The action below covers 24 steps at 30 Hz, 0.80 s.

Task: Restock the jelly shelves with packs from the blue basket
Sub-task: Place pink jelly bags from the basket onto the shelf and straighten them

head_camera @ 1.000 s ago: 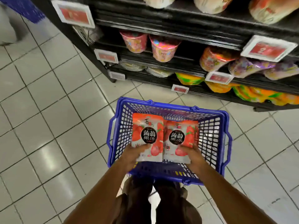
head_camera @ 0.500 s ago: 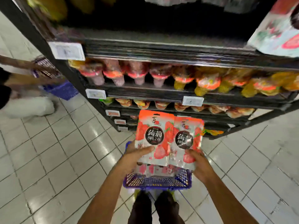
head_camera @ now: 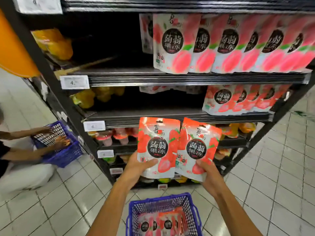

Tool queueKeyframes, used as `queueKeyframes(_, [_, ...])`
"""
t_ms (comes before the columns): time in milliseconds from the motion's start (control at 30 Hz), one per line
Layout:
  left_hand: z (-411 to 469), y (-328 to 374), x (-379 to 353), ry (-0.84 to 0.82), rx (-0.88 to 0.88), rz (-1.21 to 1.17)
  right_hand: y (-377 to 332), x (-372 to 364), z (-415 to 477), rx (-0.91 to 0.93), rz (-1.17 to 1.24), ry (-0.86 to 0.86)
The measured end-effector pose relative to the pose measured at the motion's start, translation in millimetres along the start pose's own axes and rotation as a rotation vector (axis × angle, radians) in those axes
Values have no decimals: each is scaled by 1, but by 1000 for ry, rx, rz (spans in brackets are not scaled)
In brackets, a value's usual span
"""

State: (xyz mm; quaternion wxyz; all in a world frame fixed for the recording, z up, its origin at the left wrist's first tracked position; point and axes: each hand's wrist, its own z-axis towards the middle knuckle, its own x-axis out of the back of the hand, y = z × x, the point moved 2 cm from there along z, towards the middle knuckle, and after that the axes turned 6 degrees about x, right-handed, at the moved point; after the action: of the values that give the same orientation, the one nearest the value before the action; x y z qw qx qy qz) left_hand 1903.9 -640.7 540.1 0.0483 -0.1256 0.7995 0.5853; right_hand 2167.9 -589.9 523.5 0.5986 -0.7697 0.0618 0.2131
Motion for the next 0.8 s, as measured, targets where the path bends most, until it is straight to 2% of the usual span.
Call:
queueKeyframes(133, [0, 15, -8, -53, -62, -2, -23, -2, -6, 117, -83, 33])
queueKeyframes(267, [6, 22, -16, 6, -68, 25, -32, 3, -7, 137, -107, 96])
queueKeyframes(567, [26, 34, -41, -46, -103, 63, -66, 23, 15, 255, -255, 107])
queueKeyframes(800, [42, 43, -62, -18, -81, 65, -90, 43, 49, 313, -364, 224])
